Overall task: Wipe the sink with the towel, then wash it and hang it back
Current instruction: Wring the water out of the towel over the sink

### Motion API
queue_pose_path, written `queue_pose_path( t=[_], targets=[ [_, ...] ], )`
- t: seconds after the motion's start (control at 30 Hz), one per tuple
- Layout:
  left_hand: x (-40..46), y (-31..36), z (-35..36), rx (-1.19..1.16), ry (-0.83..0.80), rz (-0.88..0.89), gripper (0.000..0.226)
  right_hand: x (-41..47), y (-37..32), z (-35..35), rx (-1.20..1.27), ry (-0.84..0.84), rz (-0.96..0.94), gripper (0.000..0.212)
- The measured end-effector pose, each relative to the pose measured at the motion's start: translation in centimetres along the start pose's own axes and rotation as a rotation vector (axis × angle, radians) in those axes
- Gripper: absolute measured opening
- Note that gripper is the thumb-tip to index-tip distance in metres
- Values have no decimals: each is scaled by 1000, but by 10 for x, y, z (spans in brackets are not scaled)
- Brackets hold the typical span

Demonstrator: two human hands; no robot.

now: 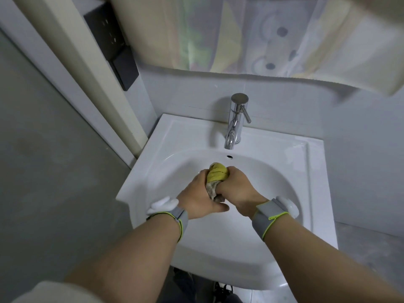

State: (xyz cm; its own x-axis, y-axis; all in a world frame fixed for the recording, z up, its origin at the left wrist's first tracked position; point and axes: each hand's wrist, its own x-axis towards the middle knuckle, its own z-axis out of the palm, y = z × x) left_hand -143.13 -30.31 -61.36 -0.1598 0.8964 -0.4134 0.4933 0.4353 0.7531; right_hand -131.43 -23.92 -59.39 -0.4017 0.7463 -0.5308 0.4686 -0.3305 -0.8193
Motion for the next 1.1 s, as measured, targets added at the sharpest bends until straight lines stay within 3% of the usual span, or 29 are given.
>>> queue_pose_path(
  t=[0.13,0.3,0.37,0.47,0.57,0.63,0.73,0.83,1.0,1.1],
  targets=[
    [-1,-8,6,-6,90,9,69,1,2,-7,282,-47,105,24],
    [5,-10,2,147,37,-26,43,3,14,-15,510,-155,195,28],
    [12,-8,-3,225,23,-100,25,3,17,-20,355,-188,127,29],
    [21,-11,-11,181,-9,-238,12,-1,39,-24,47,-97,-99,68],
    [24,-8,-16,-28,-96,-392,11,-2,68,-30,-740,14,-697,89],
    [26,-2,-16,-150,-229,-472,27,7,77,-32,-1129,18,-878,99],
    [30,10,-11,-200,-409,-492,11,24,66,-34,-1255,15,-915,99],
    [32,21,-8,-160,-505,-504,12,42,61,-35,-1165,26,-1065,75],
    [43,18,0,22,-373,-475,15,60,57,-32,-1179,-77,-975,69],
    [49,13,10,204,-309,-386,9,63,63,-28,-1222,-68,-840,52]
  ],
)
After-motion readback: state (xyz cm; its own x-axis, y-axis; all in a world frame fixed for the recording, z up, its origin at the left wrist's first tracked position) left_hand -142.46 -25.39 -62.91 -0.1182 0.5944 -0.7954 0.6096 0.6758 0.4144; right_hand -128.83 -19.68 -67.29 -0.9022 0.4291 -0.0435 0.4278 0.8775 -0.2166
